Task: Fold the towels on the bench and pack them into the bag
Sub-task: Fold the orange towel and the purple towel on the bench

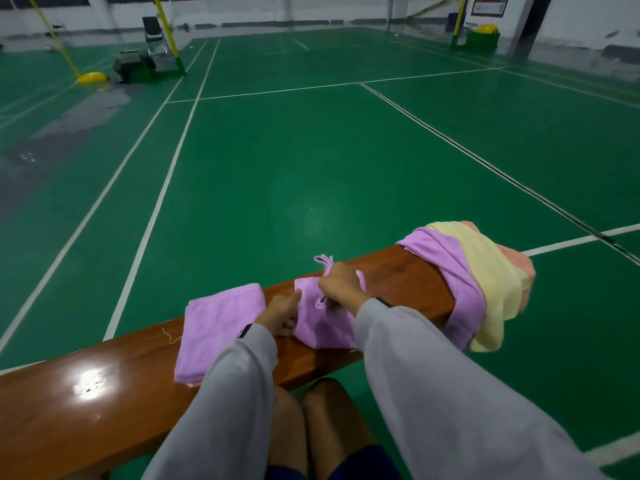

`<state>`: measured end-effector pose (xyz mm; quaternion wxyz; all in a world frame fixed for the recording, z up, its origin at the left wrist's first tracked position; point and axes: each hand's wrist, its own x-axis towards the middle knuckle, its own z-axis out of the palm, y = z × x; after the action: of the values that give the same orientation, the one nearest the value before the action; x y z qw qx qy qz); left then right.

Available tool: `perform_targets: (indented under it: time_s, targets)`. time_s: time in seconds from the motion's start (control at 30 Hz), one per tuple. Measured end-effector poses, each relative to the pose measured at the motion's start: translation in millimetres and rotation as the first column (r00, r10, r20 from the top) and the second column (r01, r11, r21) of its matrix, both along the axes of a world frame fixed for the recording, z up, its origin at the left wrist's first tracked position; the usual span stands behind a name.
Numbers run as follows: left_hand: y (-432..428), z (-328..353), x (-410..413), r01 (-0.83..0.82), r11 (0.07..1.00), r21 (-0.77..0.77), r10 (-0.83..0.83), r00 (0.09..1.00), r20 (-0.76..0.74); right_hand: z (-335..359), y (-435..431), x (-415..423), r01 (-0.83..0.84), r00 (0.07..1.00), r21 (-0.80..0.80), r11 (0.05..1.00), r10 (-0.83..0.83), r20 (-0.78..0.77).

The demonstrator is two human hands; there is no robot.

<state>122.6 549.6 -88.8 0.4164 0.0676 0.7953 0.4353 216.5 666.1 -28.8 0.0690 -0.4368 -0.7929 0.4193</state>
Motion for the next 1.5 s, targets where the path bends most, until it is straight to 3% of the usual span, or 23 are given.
perform_targets:
  time_s: [0.13,0.27,0.4,0.47,0.57,0.67,0.77,0.93,1.03,1.2,1.3,1.4,1.5]
  targets:
    - [-7,-14,-12,-0.079,0.994,0.07,0.074,0.994,0.077,-31,-31,-18,-0.03,1.0,-0.105,0.994,0.031,0.004]
    - [-10,-10,-10,-0.014,0.999,0.042,0.011,0.998,0.064,-41,-26,-4,-0.042,0.991,0.158,0.987,0.021,0.133]
    - [-1,-11,-7,0.078,0.996,-0.03,-0.08,0.996,-0.036,-52,-3,22,0.186,0.955,0.236,0.954,-0.232,0.183]
    - [7,-11,-3,0.104,0.993,-0.048,-0.108,0.991,-0.082,-64,6,28,0.268,0.924,0.126,0.955,-0.292,0.247]
    - [18,-14,5,0.071,0.997,-0.017,-0.072,0.995,-0.07,-75,22,30,0.351,0.936,-0.222,0.91,-0.331,0.122]
    - [22,-9,5,0.06,0.998,-0.011,-0.061,0.996,-0.068,-70,24,35,0.312,0.931,-0.526,0.791,-0.365,0.004]
    - [17,9,-4,0.089,0.996,-0.012,-0.089,0.991,-0.097,-53,21,32,0.235,0.938,-0.652,0.721,-0.344,-0.043]
    - [-20,56,-38,0.126,0.992,0.021,-0.12,0.977,-0.175,-17,7,5,-0.016,0.967,-0.629,0.777,-0.149,-0.208]
    - [-50,77,-57,0.09,0.992,0.086,-0.066,0.966,-0.249,9,-11,-20,0.007,0.953,-0.585,0.811,-0.183,-0.243]
    - [-115,96,-76,-0.104,0.95,0.293,0.173,0.96,-0.22,28,-59,-73,-0.009,0.949,-0.526,0.85,-0.158,-0.271]
    - [-164,74,-74,-0.148,0.968,0.203,0.194,0.953,-0.231,-2,-96,-74,-0.062,0.982,-0.463,0.884,-0.028,-0.186]
    - [-205,41,-59,-0.01,1.0,-0.01,0.006,0.953,-0.302,-46,-117,-57,-0.083,0.995,-0.22,0.972,0.094,0.036]
    - [-218,21,-67,-0.01,0.993,-0.118,-0.03,0.943,-0.33,-59,-125,-46,-0.044,0.999,-0.245,0.968,0.042,-0.012]
